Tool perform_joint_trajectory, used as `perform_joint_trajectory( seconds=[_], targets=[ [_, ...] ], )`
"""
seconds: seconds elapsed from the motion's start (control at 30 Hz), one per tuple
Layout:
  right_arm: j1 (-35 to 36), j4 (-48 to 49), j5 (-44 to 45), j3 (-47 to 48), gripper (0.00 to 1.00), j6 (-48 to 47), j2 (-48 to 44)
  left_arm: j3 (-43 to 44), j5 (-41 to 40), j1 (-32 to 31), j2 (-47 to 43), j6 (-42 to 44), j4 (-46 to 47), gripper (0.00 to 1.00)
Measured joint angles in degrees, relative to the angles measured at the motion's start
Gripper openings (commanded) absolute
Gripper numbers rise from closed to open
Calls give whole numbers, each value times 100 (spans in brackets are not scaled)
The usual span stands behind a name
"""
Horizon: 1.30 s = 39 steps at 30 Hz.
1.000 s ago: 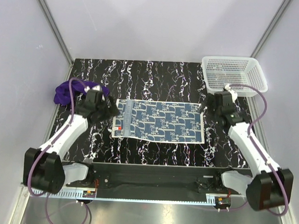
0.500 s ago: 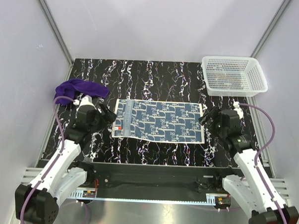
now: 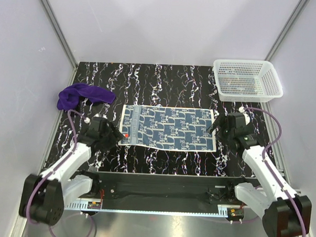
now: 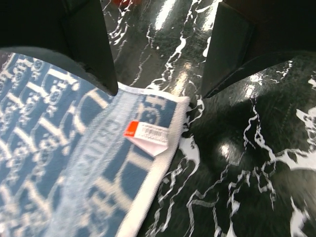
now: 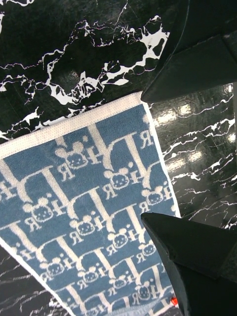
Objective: Roll the towels
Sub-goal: Roll the towel
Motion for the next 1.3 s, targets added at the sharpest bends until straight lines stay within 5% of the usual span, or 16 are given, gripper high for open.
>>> perform_joint_trajectory(
  seconds=[0.4,1.1,1.3],
  targets=[
    [-2,15,0,17,100,-151,520,-278,417,0,651,-151,555,57],
    [-127,52,-111,50,99,-197,686,-413,289,2,507,-31,680,0],
    [-131,50,-177,50,98,-201,721,-302,136,2,313,107,385,0]
  ],
)
